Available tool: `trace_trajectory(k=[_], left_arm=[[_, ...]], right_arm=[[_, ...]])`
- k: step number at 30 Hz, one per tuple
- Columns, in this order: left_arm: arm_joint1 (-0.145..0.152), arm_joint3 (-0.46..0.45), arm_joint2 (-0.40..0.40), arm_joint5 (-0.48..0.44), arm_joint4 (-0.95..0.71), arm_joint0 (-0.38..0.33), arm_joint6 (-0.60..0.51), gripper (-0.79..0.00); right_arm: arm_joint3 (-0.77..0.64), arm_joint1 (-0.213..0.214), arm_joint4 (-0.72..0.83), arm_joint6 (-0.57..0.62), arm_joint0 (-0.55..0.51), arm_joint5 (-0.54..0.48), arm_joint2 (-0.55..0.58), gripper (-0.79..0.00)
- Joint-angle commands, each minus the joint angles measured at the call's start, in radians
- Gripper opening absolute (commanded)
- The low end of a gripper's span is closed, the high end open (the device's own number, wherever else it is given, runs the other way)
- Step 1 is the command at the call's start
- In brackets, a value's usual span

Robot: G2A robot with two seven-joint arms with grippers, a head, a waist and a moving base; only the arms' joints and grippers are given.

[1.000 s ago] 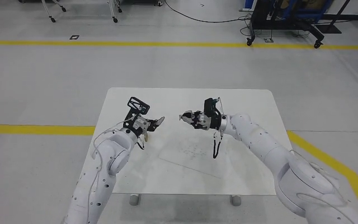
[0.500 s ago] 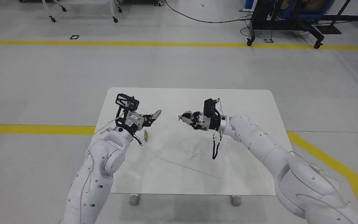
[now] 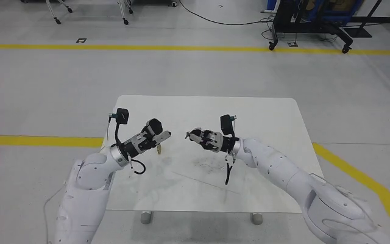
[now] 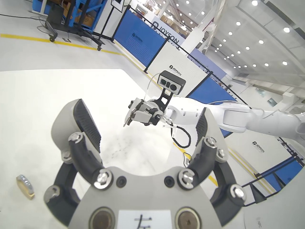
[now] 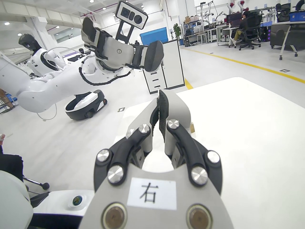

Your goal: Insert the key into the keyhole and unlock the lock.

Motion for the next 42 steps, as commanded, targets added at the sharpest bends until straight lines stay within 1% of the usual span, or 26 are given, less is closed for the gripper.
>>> trace_trajectory(k=[1, 10, 11, 12, 19, 21, 24, 27, 30, 32, 35, 37, 39, 42], left_arm=[[0.000, 0.000, 0.000, 0.000, 0.057, 0.000, 0.074, 0.000], [0.000, 0.000, 0.000, 0.000, 0.057, 0.000, 0.074, 0.000], [0.004, 0.040, 0.066, 0.031, 0.039, -0.019, -0.120, 0.000], [0.005, 0.047, 0.077, 0.052, 0.018, -0.043, -0.176, 0.000], [0.005, 0.047, 0.077, 0.052, 0.018, -0.043, -0.176, 0.000], [0.005, 0.040, 0.083, 0.060, 0.013, -0.037, -0.159, 0.000], [0.007, 0.039, 0.091, 0.046, -0.043, -0.030, -0.160, 0.000], [0.013, 0.053, 0.099, 0.017, -0.151, -0.038, -0.220, 0.000], [0.019, 0.067, 0.098, 0.006, -0.204, -0.052, -0.266, 0.000], [0.022, 0.070, 0.104, -0.002, -0.222, -0.057, -0.279, 0.000], [0.026, 0.073, 0.113, -0.009, -0.222, -0.062, -0.290, -0.102], [0.029, 0.073, 0.121, -0.005, -0.192, -0.067, -0.296, -0.120], [0.031, 0.072, 0.131, 0.002, -0.178, -0.069, -0.293, -0.160], [0.034, 0.074, 0.140, 0.010, -0.172, -0.073, -0.290, -0.228]], right_arm=[[0.000, 0.000, 0.001, 0.000, 0.000, 0.000, 0.000, -0.785], [0.000, 0.000, 0.001, 0.000, 0.000, 0.000, 0.000, -0.785], [0.000, 0.000, 0.001, 0.000, 0.000, 0.000, 0.000, -0.785], [0.000, 0.000, 0.001, 0.000, 0.000, 0.000, 0.000, -0.785], [0.000, 0.000, 0.001, 0.000, 0.000, 0.000, 0.000, -0.785], [-0.009, 0.000, 0.008, 0.009, -0.008, 0.000, 0.001, -0.785], [-0.071, 0.009, 0.092, 0.024, -0.036, 0.000, 0.009, -0.785], [-0.142, 0.035, 0.204, 0.050, -0.052, 0.000, -0.016, -0.785], [-0.214, 0.071, 0.329, 0.102, -0.049, 0.000, -0.057, -0.785], [-0.251, 0.096, 0.421, 0.170, -0.043, 0.000, -0.090, -0.785], [-0.298, 0.127, 0.586, 0.314, -0.032, 0.000, -0.112, -0.785], [-0.333, 0.144, 0.696, 0.412, -0.030, 0.000, -0.112, -0.785], [-0.359, 0.159, 0.793, 0.503, -0.025, 0.000, -0.110, -0.785], [-0.376, 0.177, 0.897, 0.625, -0.025, 0.000, -0.087, -0.785]])
